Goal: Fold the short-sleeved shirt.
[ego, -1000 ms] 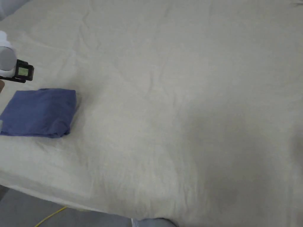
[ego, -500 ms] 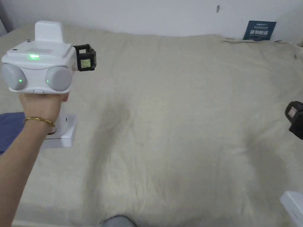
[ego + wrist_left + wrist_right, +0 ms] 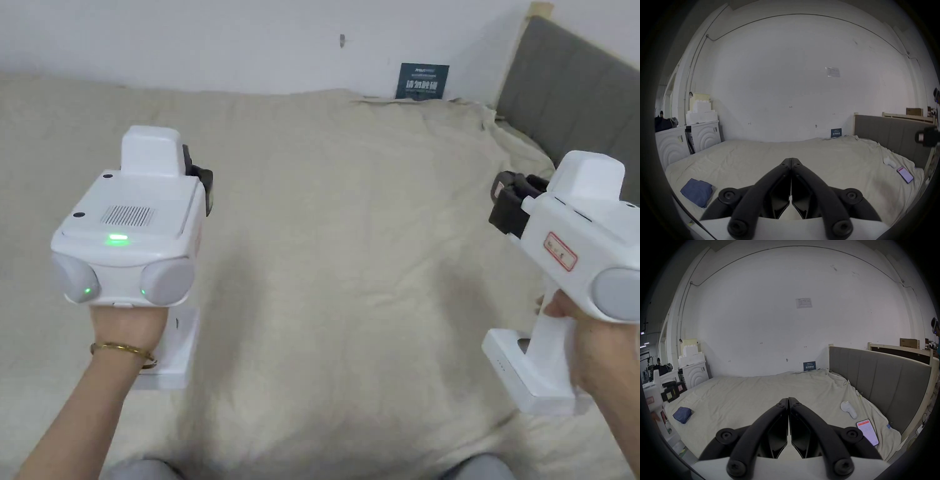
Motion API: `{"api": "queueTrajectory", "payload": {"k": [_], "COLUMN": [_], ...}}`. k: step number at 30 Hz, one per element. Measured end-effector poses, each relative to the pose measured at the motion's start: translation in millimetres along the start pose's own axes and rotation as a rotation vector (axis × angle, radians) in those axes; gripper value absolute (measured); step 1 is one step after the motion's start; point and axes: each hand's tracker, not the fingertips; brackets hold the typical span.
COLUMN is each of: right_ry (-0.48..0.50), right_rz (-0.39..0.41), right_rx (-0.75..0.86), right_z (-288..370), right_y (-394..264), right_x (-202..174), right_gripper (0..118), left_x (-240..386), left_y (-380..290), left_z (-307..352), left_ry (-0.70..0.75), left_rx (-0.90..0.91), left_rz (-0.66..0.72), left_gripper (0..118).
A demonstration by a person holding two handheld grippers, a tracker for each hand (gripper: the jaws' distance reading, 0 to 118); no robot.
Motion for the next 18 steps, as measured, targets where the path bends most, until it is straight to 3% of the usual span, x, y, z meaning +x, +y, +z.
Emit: {"api": "queueTrajectory", "payload": {"k": [5, 18], "right_ry": [-0.01, 0.029], "right_rz": [-0.02, 0.045], "right_rx": [-0.01, -0.055], "right_z": [-0.3, 4.7], "right_y": [-11.6, -49.6], "right_x": [0.1, -23.3], "right_gripper": [0, 0], "left_x": [3.7, -3.7], "left_y": [-20.8, -54.9], "left_z": [3.3, 5.1], "left_ry": [-0.015, -0.005], "left_rx": [-0.057, -0.157], "left_rz": [0.029, 0.074], "left_gripper": [0, 0]}}
